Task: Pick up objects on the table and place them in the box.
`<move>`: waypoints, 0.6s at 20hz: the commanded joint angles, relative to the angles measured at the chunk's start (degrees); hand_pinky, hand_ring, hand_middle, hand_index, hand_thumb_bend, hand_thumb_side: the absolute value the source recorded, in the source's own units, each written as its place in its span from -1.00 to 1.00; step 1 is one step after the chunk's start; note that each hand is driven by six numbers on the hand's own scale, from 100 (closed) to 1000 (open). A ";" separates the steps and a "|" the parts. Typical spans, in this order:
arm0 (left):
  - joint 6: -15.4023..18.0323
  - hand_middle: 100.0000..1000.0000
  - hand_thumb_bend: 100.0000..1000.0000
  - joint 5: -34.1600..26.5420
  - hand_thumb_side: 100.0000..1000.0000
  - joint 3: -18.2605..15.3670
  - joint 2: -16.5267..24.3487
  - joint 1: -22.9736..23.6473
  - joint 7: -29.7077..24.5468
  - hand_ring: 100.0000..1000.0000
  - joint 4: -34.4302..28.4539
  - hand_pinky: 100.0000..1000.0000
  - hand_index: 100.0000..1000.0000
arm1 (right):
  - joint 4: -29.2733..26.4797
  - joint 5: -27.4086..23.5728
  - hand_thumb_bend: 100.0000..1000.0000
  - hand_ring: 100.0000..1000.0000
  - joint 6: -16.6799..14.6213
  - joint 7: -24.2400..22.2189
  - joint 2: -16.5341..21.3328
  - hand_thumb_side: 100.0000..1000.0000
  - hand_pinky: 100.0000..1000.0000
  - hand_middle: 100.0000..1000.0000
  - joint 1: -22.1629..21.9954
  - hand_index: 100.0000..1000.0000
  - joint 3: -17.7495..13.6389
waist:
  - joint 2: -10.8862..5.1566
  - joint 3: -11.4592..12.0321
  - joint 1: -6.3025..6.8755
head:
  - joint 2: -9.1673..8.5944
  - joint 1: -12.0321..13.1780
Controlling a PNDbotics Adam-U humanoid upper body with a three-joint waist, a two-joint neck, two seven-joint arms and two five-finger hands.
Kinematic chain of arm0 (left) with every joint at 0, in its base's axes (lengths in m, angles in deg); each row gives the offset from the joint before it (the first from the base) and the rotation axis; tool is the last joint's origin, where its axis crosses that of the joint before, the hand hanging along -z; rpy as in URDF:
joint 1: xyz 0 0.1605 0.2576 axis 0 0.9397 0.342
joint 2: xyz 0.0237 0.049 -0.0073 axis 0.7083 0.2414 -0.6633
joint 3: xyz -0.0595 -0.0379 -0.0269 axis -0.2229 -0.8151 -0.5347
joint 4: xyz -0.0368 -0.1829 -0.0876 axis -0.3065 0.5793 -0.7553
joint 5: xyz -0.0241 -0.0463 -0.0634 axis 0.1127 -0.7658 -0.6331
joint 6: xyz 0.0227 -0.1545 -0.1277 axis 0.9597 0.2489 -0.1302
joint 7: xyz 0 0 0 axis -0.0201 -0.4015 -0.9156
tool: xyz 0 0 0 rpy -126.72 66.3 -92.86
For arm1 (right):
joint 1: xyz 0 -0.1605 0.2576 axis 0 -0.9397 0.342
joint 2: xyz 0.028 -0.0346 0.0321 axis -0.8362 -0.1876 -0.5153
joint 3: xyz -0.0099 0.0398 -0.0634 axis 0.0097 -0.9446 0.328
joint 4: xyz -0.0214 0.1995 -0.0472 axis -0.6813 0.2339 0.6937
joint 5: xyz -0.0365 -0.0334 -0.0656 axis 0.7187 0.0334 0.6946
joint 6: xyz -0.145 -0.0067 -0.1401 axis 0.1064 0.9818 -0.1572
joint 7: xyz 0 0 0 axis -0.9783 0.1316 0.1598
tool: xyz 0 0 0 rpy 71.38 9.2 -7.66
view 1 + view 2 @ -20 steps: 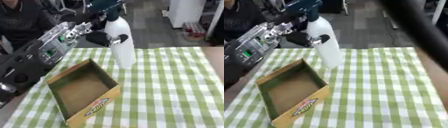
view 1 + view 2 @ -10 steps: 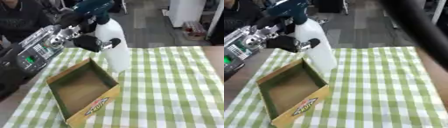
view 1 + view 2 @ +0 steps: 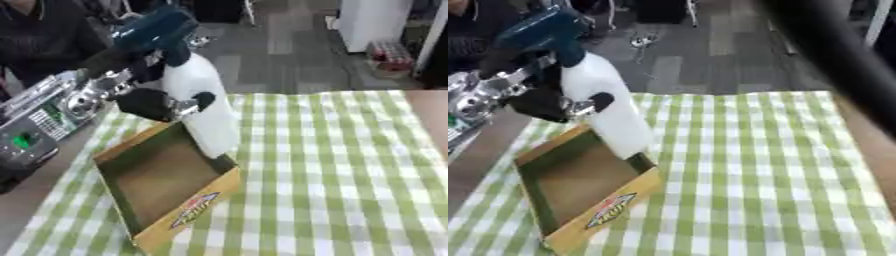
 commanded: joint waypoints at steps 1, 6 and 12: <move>0.15 -1.00 -1.00 0.25 0.38 -1.91 2.56 0.68 1.22 -1.00 -0.09 -1.00 -0.74 | -0.77 0.38 -0.41 0.40 -0.16 0.32 1.41 1.00 0.15 0.45 0.13 0.66 -0.57 | -0.35 0.14 -0.29 | 0.31 -0.56; 0.23 -1.00 -1.00 0.79 0.38 -2.47 2.40 2.79 2.11 -1.00 0.82 -1.00 -0.74 | -0.77 0.62 -0.41 0.40 -0.20 0.45 1.36 1.00 0.15 0.45 0.07 0.66 -0.55 | -0.23 0.23 -0.38 | 0.33 -0.57; 0.03 -1.00 -1.00 2.22 0.41 -3.41 1.58 5.21 1.52 -1.00 2.13 -1.00 -0.72 | -0.77 0.82 -0.41 0.40 -0.28 0.65 1.29 1.00 0.15 0.45 -0.04 0.66 -0.69 | -0.10 0.44 -0.50 | 0.27 -0.88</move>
